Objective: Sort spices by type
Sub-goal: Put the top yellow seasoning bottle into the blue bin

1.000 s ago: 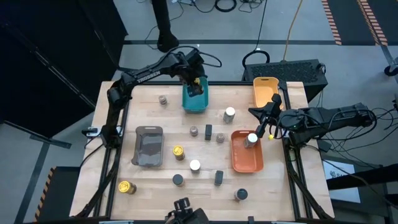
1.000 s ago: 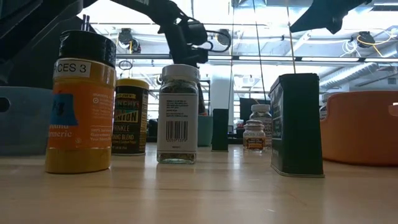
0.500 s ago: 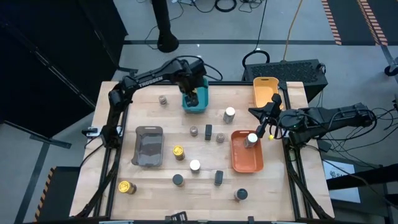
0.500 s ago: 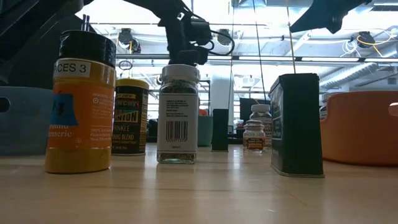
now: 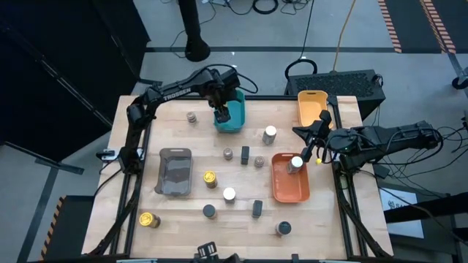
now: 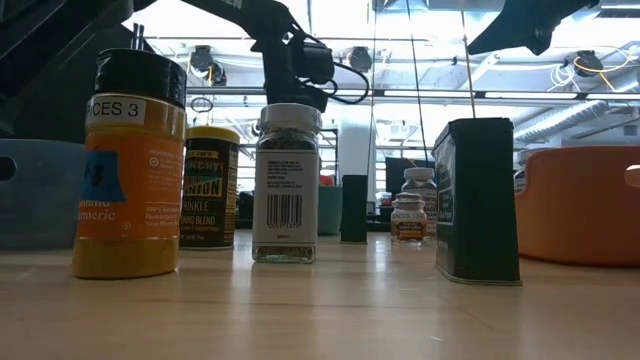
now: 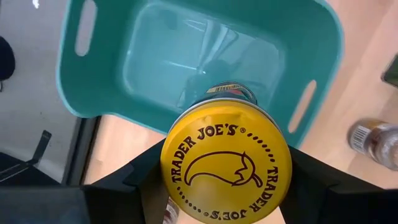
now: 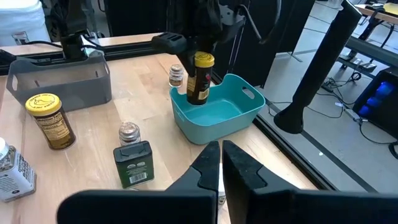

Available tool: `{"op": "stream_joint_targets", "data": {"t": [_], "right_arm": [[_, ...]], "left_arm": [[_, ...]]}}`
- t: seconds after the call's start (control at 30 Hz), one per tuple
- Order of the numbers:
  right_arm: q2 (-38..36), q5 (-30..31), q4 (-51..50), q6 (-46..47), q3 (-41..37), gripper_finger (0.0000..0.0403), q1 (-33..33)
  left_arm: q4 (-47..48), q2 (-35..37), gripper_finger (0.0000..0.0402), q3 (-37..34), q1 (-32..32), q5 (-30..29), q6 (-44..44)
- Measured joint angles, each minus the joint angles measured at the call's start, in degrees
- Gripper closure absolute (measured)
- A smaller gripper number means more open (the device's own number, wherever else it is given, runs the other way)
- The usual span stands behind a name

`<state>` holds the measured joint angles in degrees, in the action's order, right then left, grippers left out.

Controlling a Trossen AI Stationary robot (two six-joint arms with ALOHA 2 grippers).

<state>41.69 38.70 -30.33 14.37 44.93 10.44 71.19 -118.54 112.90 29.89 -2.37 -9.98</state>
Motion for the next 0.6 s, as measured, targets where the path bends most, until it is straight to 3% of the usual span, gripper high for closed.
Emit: {"op": "stream_joint_targets", "data": {"t": [0.6], "right_arm": [[0.0, 0.0, 0.0, -0.5, 0.0, 0.0403, 0.0]], "left_arm": [[-0.7, -4.1, 0.0171, 0.0, 0.0, -0.9, 0.6]]}}
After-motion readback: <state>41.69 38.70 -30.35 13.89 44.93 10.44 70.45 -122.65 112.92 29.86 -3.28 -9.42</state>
